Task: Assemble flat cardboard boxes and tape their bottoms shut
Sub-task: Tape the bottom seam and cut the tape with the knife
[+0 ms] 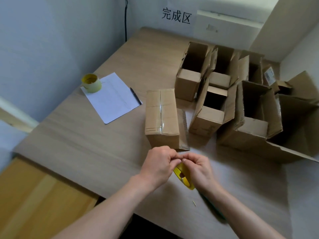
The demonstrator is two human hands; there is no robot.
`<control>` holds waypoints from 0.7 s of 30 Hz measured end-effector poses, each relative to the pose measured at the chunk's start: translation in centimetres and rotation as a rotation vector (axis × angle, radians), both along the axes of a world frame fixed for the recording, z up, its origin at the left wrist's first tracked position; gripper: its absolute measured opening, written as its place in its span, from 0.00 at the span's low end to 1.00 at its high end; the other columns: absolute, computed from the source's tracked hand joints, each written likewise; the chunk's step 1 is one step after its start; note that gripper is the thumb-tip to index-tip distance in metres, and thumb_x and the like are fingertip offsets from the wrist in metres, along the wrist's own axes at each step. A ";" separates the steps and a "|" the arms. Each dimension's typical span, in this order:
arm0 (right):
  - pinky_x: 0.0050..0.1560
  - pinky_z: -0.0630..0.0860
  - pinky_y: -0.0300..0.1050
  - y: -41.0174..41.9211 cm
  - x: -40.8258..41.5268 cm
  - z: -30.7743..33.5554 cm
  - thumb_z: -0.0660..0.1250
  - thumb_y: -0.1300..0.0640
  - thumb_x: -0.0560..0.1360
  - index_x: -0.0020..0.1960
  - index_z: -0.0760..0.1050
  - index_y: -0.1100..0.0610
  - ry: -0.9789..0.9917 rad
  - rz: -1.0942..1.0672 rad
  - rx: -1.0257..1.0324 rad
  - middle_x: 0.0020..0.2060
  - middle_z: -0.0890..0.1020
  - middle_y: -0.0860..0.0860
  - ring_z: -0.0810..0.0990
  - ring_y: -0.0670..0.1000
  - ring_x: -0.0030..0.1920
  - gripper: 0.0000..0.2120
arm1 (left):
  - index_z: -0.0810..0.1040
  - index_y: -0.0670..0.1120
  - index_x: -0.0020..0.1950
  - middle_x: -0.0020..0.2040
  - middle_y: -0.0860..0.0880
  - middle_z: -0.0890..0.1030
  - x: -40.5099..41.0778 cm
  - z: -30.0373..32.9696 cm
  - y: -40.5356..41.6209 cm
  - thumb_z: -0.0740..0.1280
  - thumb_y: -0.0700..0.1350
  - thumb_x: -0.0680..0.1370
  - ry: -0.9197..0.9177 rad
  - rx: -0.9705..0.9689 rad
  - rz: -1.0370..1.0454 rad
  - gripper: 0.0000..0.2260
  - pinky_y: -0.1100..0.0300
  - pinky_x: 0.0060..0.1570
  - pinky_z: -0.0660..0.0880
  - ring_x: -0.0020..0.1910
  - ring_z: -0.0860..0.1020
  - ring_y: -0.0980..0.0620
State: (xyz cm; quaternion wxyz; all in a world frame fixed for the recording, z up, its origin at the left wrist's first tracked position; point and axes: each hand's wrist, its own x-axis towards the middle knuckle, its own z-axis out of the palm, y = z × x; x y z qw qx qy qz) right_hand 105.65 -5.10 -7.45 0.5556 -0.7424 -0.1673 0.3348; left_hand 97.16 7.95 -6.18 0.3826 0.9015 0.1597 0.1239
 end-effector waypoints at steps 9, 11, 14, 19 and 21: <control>0.37 0.76 0.45 0.2 -2.4 1.9 0.67 0.63 0.65 0.66 0.75 0.43 0.158 0.221 0.084 0.40 0.84 0.59 0.81 0.52 0.36 0.32 | 0.80 0.44 0.40 0.38 0.49 0.80 -2.1 0.6 1.2 0.69 0.42 0.75 -0.093 0.032 0.140 0.04 0.52 0.40 0.75 0.39 0.78 0.48; 0.42 0.76 0.48 -0.4 -2.3 2.4 0.67 0.64 0.67 0.73 0.64 0.40 0.271 0.352 0.111 0.40 0.84 0.63 0.81 0.57 0.39 0.38 | 0.80 0.45 0.39 0.36 0.51 0.80 -2.2 1.1 2.0 0.70 0.41 0.74 -0.118 -0.048 0.128 0.04 0.56 0.39 0.74 0.36 0.77 0.52; 0.42 0.77 0.48 -1.3 -0.9 4.2 0.68 0.62 0.70 0.75 0.59 0.40 0.344 0.432 0.129 0.39 0.83 0.65 0.80 0.60 0.39 0.39 | 0.80 0.45 0.37 0.32 0.50 0.80 -2.7 1.3 2.8 0.70 0.40 0.74 -0.125 -0.305 0.214 0.05 0.57 0.37 0.76 0.33 0.78 0.52; 0.40 0.71 0.44 -0.5 4.5 6.0 0.65 0.37 0.76 0.75 0.56 0.33 -0.780 0.587 -0.587 0.46 0.85 0.51 0.82 0.53 0.45 0.31 | 0.80 0.43 0.34 0.29 0.47 0.80 -2.7 0.3 4.0 0.69 0.34 0.75 -0.162 -0.710 0.521 0.10 0.56 0.35 0.79 0.31 0.82 0.49; 0.41 0.68 0.46 1.0 6.0 6.2 0.60 0.34 0.76 0.74 0.59 0.34 -1.041 0.534 -0.673 0.53 0.83 0.52 0.81 0.58 0.51 0.28 | 0.80 0.40 0.36 0.30 0.47 0.80 -1.7 0.1 4.1 0.69 0.35 0.76 -0.170 -0.767 0.614 0.08 0.59 0.32 0.78 0.30 0.81 0.50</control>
